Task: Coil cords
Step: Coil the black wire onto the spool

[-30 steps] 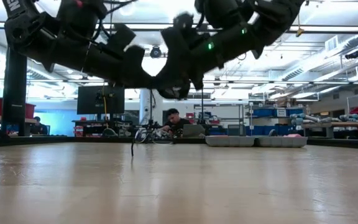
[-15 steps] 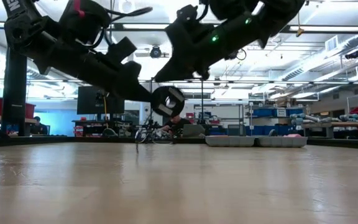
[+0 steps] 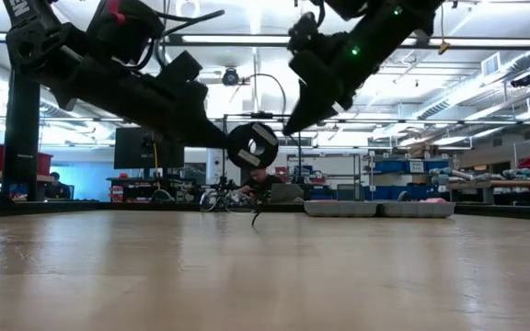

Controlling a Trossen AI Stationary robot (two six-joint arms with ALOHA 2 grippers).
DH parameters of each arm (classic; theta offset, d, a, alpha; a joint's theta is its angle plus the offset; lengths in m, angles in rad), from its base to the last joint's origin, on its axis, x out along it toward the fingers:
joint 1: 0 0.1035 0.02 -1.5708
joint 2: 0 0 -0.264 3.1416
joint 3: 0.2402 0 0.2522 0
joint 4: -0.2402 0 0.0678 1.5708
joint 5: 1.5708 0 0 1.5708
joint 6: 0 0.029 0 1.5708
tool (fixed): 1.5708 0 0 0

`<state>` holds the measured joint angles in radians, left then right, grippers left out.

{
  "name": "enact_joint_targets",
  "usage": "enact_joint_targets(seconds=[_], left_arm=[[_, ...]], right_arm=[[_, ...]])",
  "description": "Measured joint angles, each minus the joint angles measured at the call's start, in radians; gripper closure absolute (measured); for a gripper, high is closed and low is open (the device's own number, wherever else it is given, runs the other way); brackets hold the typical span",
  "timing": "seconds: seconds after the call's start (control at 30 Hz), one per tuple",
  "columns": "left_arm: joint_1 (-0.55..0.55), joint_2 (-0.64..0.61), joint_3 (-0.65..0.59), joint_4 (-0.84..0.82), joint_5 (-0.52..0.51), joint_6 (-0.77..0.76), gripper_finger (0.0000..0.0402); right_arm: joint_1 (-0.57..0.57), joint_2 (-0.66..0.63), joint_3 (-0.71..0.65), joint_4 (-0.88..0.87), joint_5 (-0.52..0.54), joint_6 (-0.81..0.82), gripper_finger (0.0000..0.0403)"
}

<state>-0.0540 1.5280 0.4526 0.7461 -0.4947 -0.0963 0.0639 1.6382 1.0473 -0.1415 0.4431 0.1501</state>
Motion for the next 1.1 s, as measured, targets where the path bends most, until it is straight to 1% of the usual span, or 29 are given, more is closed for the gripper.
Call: enact_joint_targets(seconds=[0.13,0.27,0.37,0.5,0.6,0.73,0.8,0.93,1.1], left_arm=[[0.0,0.0,0.0,0.051,0.064,-0.011,0.0401],[-0.001,0.0,0.0,0.082,0.14,-0.023,0.0401],[0.0,0.0,0.0,0.114,0.149,-0.025,0.0401],[0.001,0.0,0.0,0.168,0.153,-0.025,0.0401],[0.009,0.0,0.0,0.214,0.156,-0.021,0.0401],[0.02,0.0,0.0,0.266,0.177,-0.021,0.0401],[0.021,0.0,0.0,0.279,0.194,-0.028,0.0401],[0.021,0.0,0.0,0.285,0.195,-0.046,0.0401],[0.021,0.0,0.0,0.288,0.193,-0.069,0.0401]], right_arm=[[0.0,0.004,-0.034,-0.055,0.02,0.077,0.0403],[0.0,0.005,-0.129,0.008,0.027,0.169,0.0403],[0.015,0.005,-0.212,0.113,0.024,0.251,0.0403],[0.042,0.005,-0.33,0.326,0.01,0.317,0.0403],[0.052,0.005,-0.397,0.415,0.01,0.377,0.0403],[0.054,0.005,-0.452,0.437,0.01,0.453,0.0403],[0.054,0.005,-0.467,0.437,0.01,0.466,0.0402],[0.054,0.005,-0.477,0.427,0.01,0.467,0.04],[0.054,0.003,-0.478,0.331,0.005,0.474,0.0402]])
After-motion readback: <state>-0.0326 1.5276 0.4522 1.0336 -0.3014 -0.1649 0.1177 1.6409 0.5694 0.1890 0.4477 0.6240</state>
